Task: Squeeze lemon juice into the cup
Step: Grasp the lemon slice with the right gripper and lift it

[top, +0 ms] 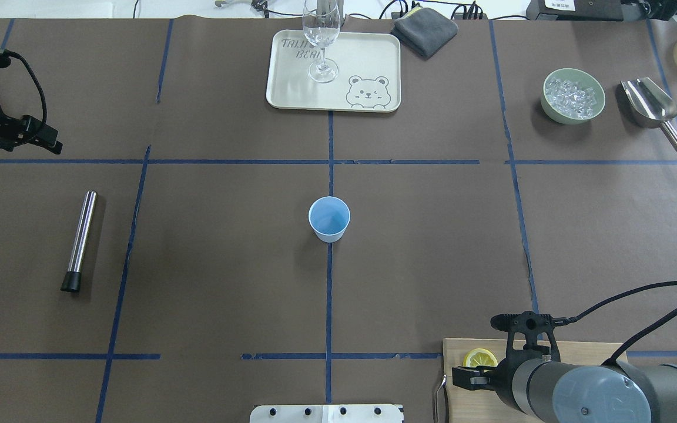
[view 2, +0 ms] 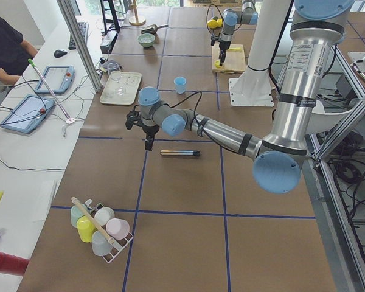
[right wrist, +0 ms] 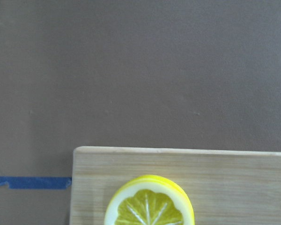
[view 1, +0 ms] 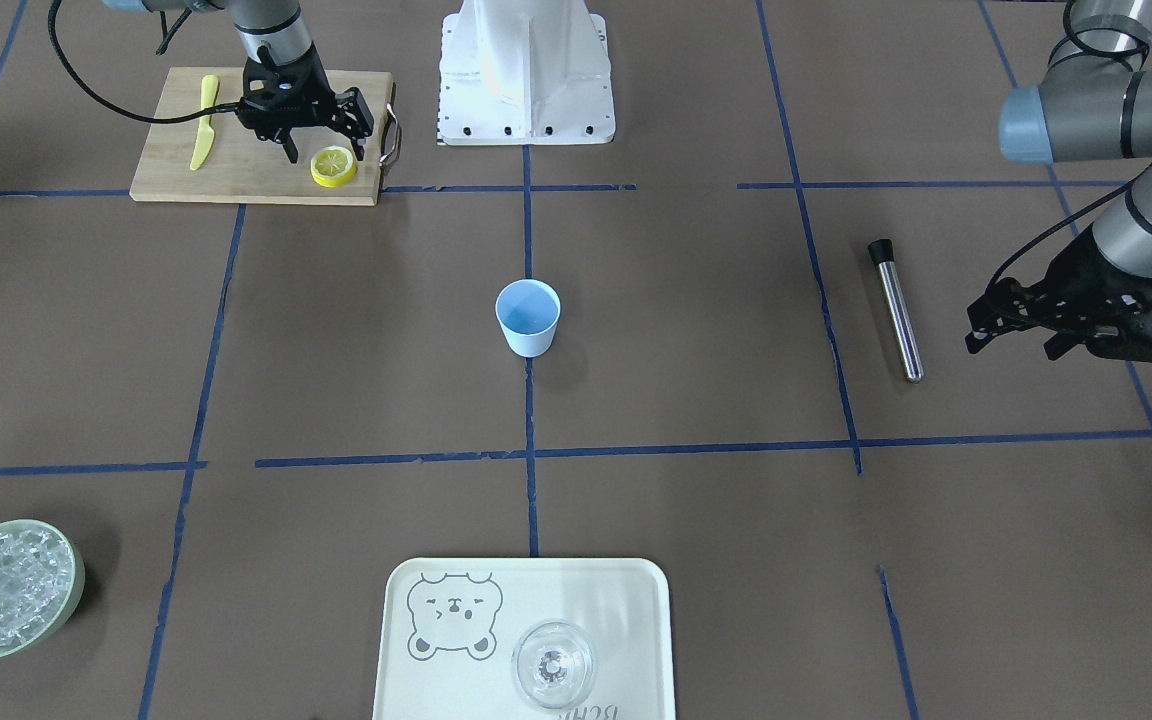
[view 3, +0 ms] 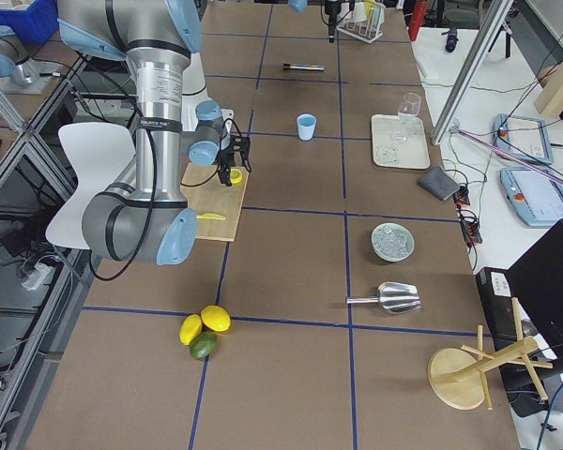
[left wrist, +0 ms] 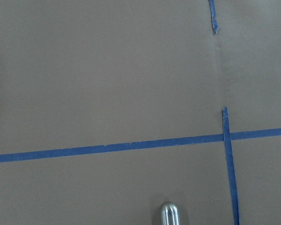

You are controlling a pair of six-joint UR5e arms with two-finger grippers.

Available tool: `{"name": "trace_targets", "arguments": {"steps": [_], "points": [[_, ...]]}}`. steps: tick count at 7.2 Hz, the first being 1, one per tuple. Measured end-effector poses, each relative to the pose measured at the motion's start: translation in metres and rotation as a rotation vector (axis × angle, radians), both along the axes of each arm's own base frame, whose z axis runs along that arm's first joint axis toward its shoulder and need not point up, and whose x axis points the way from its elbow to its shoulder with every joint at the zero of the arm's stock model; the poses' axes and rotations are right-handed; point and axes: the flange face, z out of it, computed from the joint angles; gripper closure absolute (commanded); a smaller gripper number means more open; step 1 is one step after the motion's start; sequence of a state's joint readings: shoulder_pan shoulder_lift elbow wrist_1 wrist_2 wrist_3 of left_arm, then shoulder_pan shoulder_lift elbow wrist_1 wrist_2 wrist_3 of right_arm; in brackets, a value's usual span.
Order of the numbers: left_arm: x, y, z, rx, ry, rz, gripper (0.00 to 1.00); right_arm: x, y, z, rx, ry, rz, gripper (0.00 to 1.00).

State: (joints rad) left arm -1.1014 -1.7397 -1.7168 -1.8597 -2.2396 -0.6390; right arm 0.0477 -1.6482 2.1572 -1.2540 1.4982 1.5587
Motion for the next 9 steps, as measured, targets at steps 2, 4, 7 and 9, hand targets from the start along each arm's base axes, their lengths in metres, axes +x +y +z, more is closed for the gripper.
{"name": "trace_targets", "arguments": {"steps": [2, 4, 7, 9], "points": [[0.0, 0.0001, -0.0003, 0.003, 0.001, 0.001, 0.0, -0.0025, 0.0003, -0.0007, 0.002, 0.0, -0.003, 0.0], [-0.0001, 0.0001, -0.0006, 0.005, 0.001, 0.002, 0.0, -0.0055, -0.0009, 0.0008, 0.007, 0.003, -0.003, 0.0], [-0.0001, 0.0001, -0.0007, 0.006, 0.001, 0.002, 0.0, -0.0044, -0.0065, 0.002, 0.009, 0.006, 0.007, 0.05], [-0.0001, 0.0002, -0.0013, 0.007, 0.002, 0.003, 0.0, -0.0038, -0.0081, 0.0021, 0.008, 0.006, 0.01, 0.16]]}}
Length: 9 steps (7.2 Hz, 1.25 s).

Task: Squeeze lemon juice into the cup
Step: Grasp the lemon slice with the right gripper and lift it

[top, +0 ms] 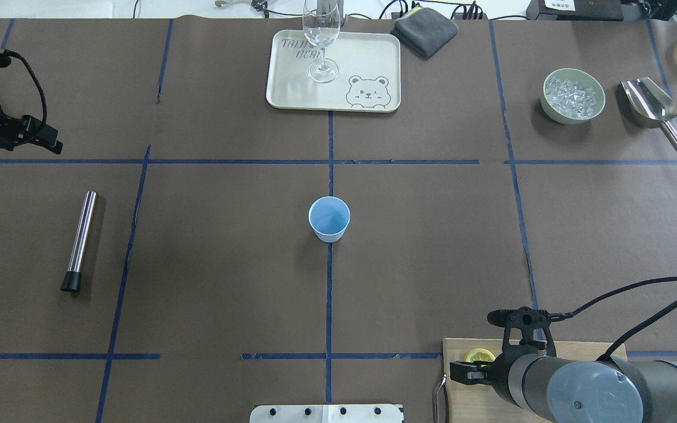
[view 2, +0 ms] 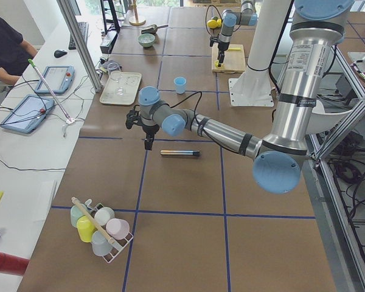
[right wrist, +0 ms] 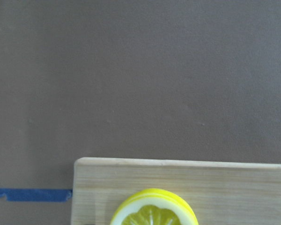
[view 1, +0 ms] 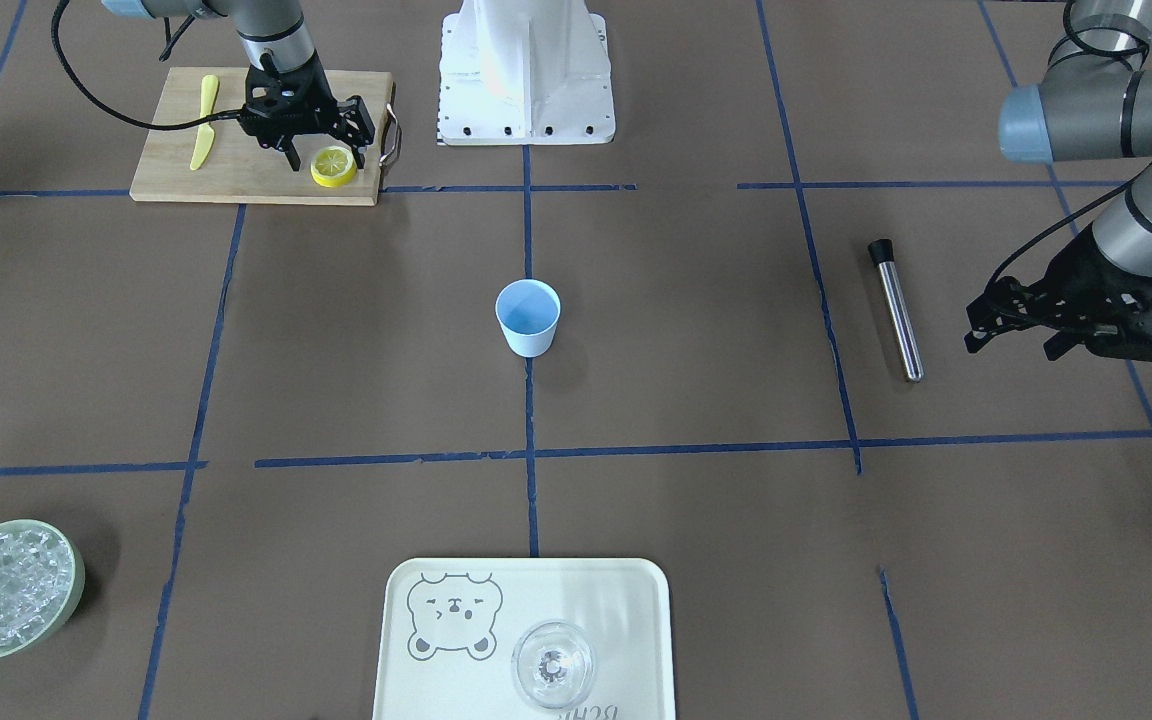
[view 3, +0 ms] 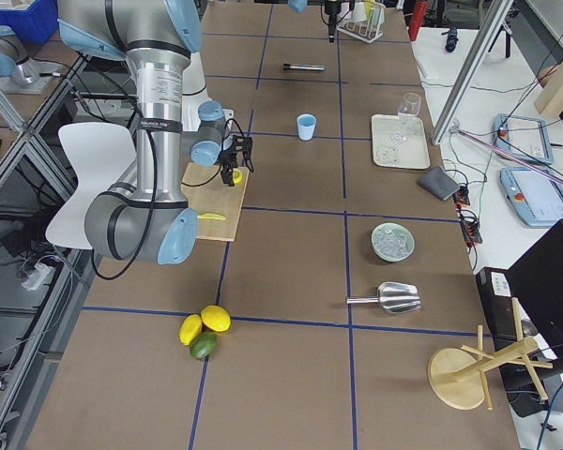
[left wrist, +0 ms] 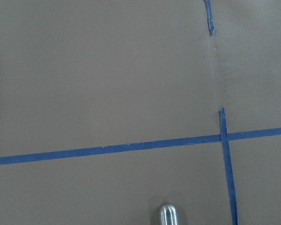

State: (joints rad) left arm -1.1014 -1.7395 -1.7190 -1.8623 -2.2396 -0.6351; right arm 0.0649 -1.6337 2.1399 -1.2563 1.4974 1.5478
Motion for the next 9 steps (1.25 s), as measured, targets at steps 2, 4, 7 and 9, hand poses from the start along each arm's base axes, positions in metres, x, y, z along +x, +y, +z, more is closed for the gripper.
{"name": "trace_targets", "arguments": {"steps": [2, 4, 7, 9], "points": [[0.0, 0.0, -0.0001, 0.001, 0.0, 0.001, 0.0, 0.0, -0.0003, 0.0005, -0.002, 0.001, -0.001, 0.29], [0.0001, -0.0001, 0.0005, 0.001, 0.0, 0.001, 0.0, 0.0001, -0.0004, 0.0004, -0.004, 0.001, -0.002, 0.34], [0.0001, -0.0005, -0.0004, 0.005, 0.001, 0.0, 0.0, 0.0014, -0.0012, -0.0015, -0.006, -0.003, -0.002, 0.46], [0.0002, -0.0006, -0.0008, 0.006, 0.001, 0.0, 0.0, 0.0035, -0.0026, -0.0053, -0.005, -0.011, 0.002, 0.47]]}}
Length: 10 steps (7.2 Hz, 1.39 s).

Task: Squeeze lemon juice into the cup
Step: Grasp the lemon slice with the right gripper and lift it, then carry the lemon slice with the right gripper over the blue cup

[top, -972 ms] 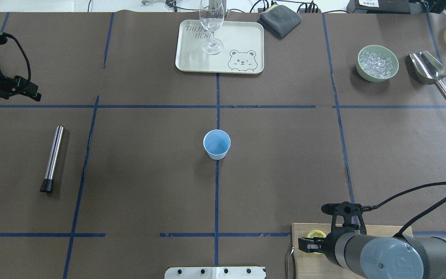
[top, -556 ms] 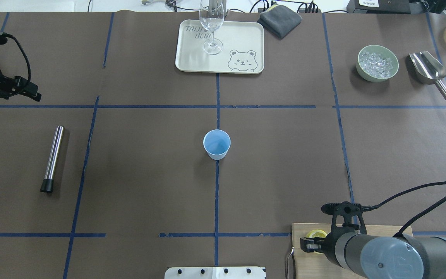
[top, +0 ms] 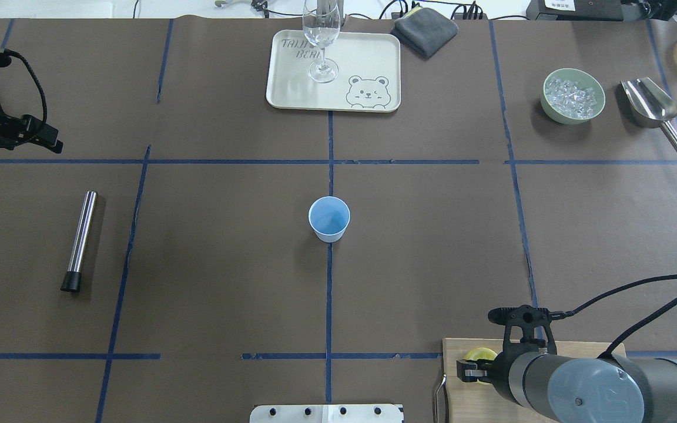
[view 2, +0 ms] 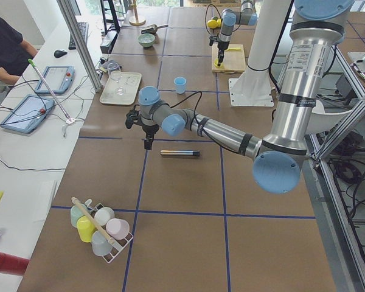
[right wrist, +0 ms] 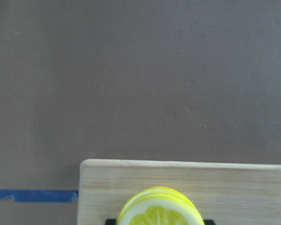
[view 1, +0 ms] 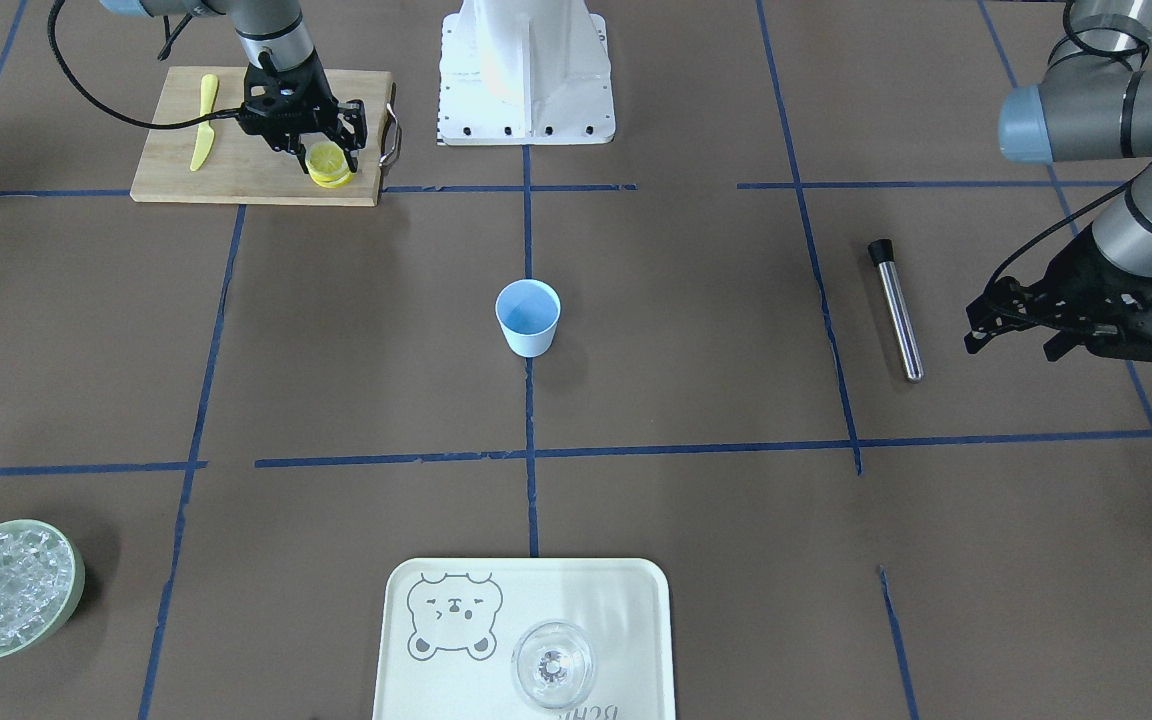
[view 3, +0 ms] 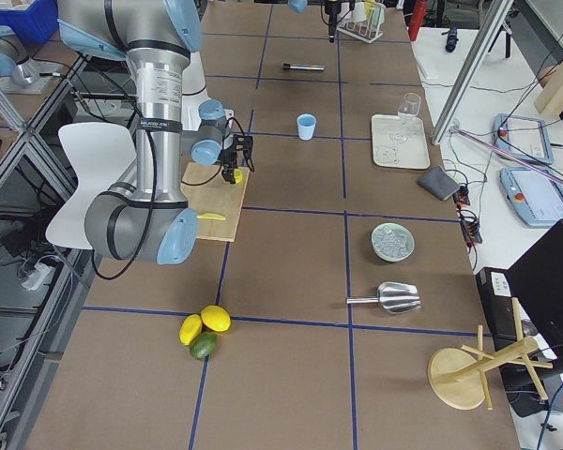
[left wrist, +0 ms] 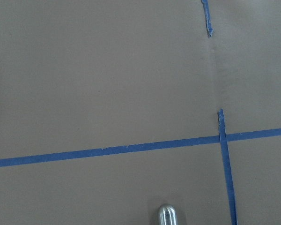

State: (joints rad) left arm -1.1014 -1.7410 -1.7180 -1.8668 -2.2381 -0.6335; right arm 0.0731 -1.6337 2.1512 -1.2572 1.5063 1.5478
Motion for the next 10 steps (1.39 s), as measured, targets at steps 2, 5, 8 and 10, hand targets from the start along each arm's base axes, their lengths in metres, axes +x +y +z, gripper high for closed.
{"name": "trace_targets", "arguments": {"steps": [2, 5, 8, 10], "points": [[0.0, 0.0, -0.001, 0.001, 0.001, 0.0, 0.0, 0.004, -0.002, -0.005, 0.0, -0.011, 0.005, 0.47], [0.0, 0.001, -0.003, 0.005, 0.003, -0.001, 0.0, 0.014, -0.011, -0.018, 0.002, -0.036, 0.027, 0.46], [-0.001, 0.001, -0.006, 0.006, 0.006, -0.003, 0.0, 0.028, -0.029, -0.038, -0.011, -0.046, 0.058, 0.46], [-0.001, 0.001, -0.006, 0.006, 0.006, -0.004, 0.0, 0.02, -0.05, -0.084, -0.048, -0.026, 0.073, 0.46]]}}
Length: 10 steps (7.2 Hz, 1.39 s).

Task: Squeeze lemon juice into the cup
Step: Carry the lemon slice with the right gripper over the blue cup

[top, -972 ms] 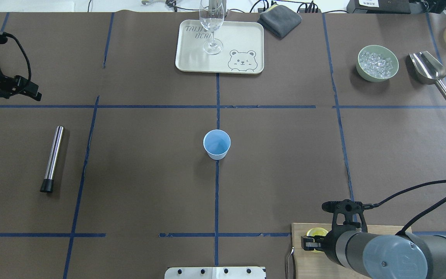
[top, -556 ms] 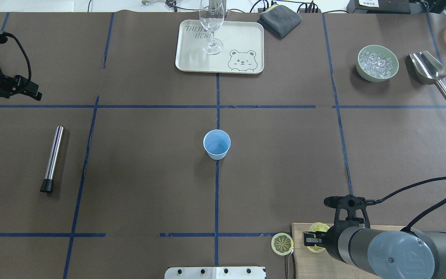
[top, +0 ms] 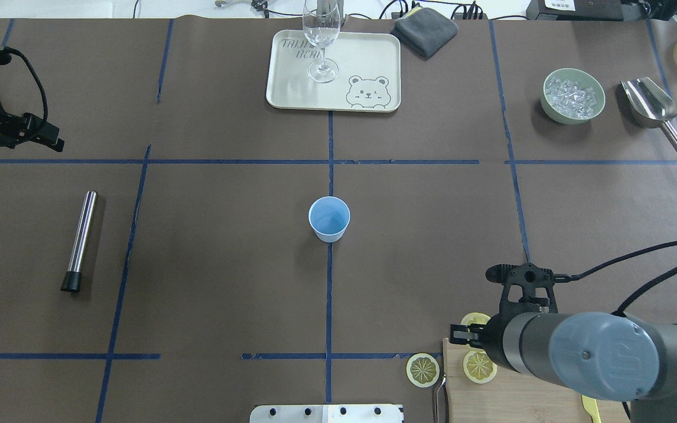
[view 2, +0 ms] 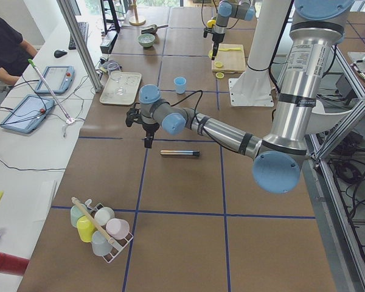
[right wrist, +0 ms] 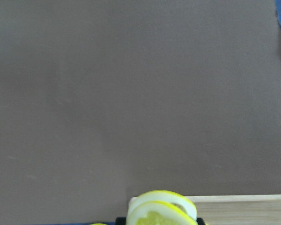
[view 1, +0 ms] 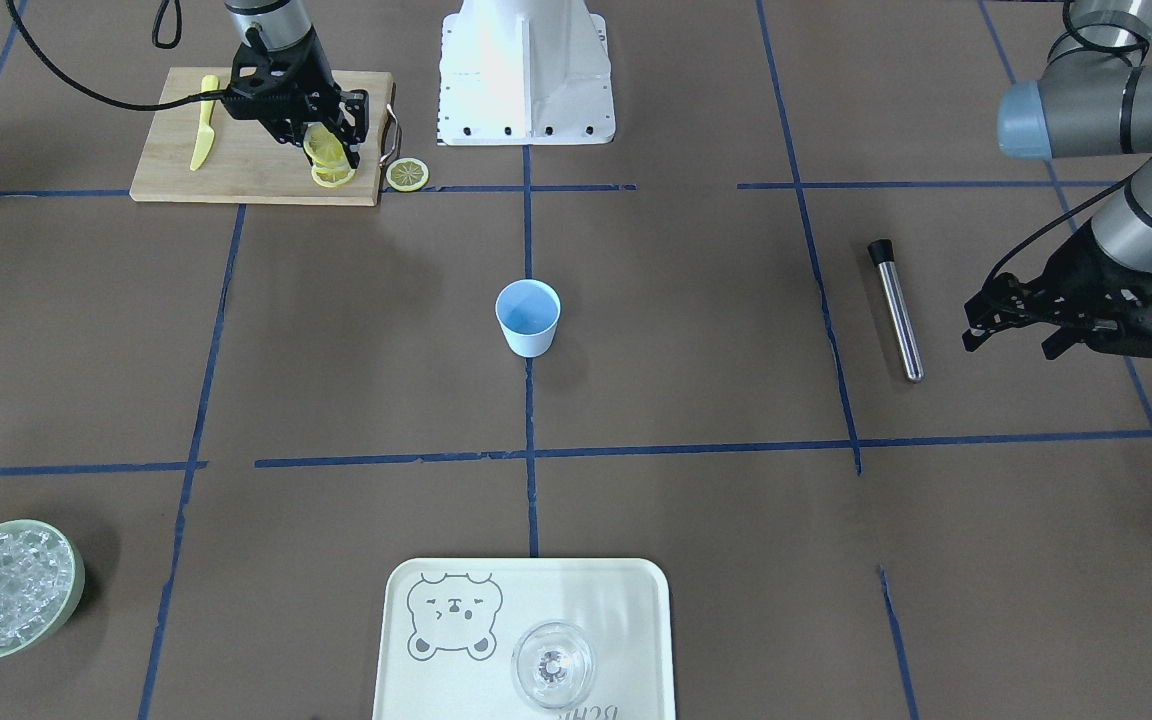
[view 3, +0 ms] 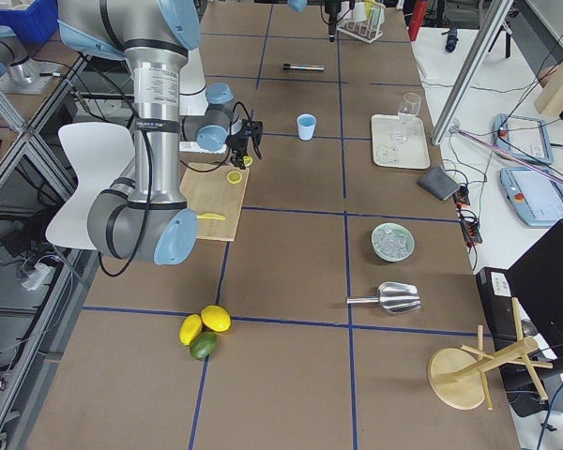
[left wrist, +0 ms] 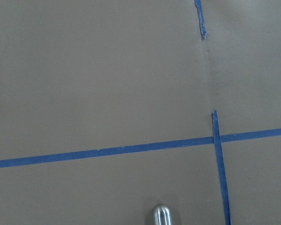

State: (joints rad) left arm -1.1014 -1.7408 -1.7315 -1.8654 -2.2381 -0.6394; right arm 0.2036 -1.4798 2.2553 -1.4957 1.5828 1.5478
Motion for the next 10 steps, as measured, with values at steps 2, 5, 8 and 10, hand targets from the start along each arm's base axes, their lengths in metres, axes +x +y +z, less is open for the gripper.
{"name": "trace_targets", "arguments": {"steps": [2, 5, 8, 10], "points": [[0.0, 0.0, 0.002, -0.001, -0.002, 0.002, 0.0, -0.023, -0.03, -0.066, -0.012, 0.016, 0.041, 0.46], [0.0, -0.001, 0.003, 0.0, -0.003, 0.004, 0.0, -0.068, -0.101, -0.145, 0.013, 0.009, 0.122, 0.46], [0.0, 0.0, 0.004, -0.002, -0.004, 0.004, 0.0, -0.119, -0.153, -0.178, 0.019, 0.024, 0.153, 0.46], [0.0, 0.0, 0.004, -0.001, -0.004, 0.004, 0.0, -0.142, -0.171, -0.177, 0.019, 0.029, 0.158, 0.46]]}}
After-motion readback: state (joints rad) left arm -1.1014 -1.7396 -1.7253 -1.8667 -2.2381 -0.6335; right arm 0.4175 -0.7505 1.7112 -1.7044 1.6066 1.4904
